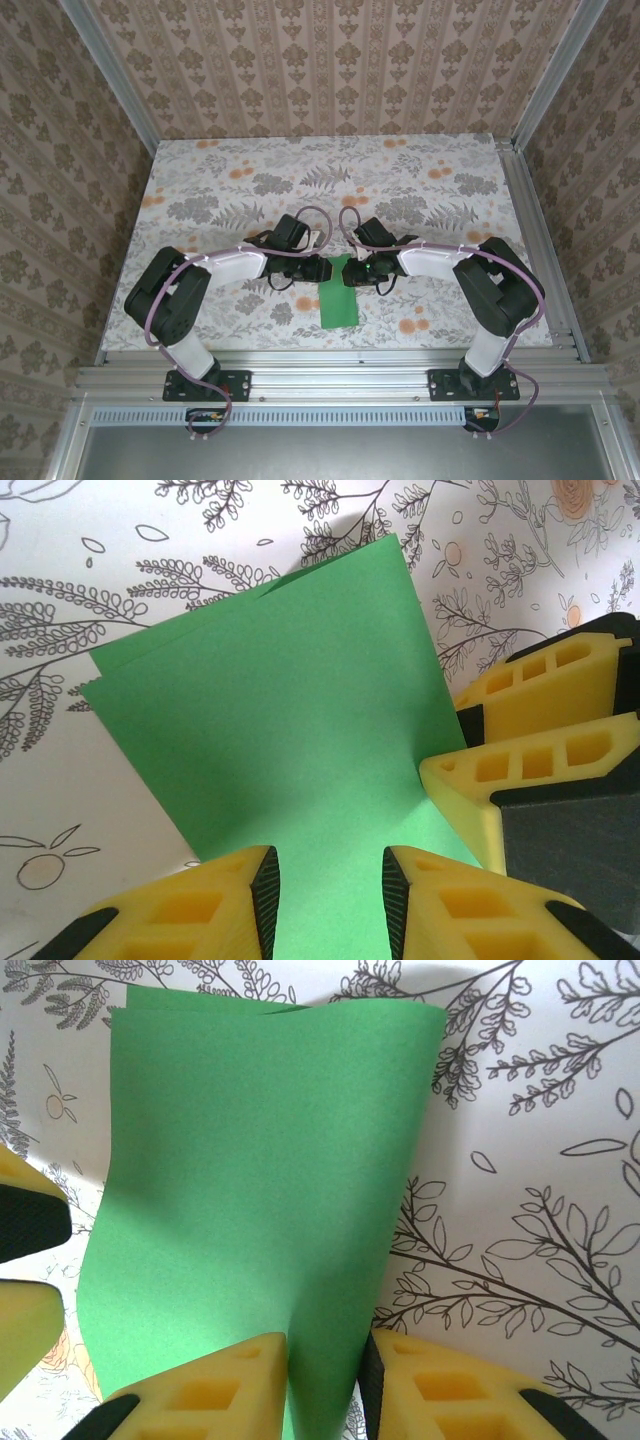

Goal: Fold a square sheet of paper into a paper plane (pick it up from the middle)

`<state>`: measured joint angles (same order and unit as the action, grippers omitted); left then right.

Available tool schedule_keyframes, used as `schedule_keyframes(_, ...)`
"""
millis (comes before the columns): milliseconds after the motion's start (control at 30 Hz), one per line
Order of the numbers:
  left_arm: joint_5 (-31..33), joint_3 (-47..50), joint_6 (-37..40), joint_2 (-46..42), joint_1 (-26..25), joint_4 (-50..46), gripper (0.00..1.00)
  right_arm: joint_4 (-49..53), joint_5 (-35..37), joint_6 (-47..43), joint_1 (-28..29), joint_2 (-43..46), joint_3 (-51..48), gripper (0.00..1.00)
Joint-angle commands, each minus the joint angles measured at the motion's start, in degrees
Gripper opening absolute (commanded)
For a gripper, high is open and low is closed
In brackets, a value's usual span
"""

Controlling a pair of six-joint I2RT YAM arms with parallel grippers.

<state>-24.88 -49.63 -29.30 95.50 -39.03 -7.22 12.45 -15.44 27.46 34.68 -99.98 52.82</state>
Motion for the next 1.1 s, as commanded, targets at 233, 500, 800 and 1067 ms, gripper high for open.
schedule_keyframes(233, -1.22, 0.81, -0.23, -1.03, -0.52, 1.25, 0.35, 3.99, -0.29, 3.62, -0.56, -0.65, -2.52, 0.31)
schedule_keyframes(500, -1.13, 1.98, -1.48, -1.55, -1.79, 1.89, 0.35, 3.46, -0.38, 3.83, -0.79, -0.26, -3.16, 0.31)
schedule_keyframes(800, -1.13, 2.41, -2.21, -0.67, -3.47, 2.7, 0.35, 4.19, -0.03, 2.87, -0.83, -0.22, -2.98, 0.31)
schedule_keyframes(1067, -0.91, 2.67, -2.52, -0.11, -4.92, 1.85, 0.34, 4.34, 0.14, 2.81, -0.84, -0.18, -3.25, 0.31)
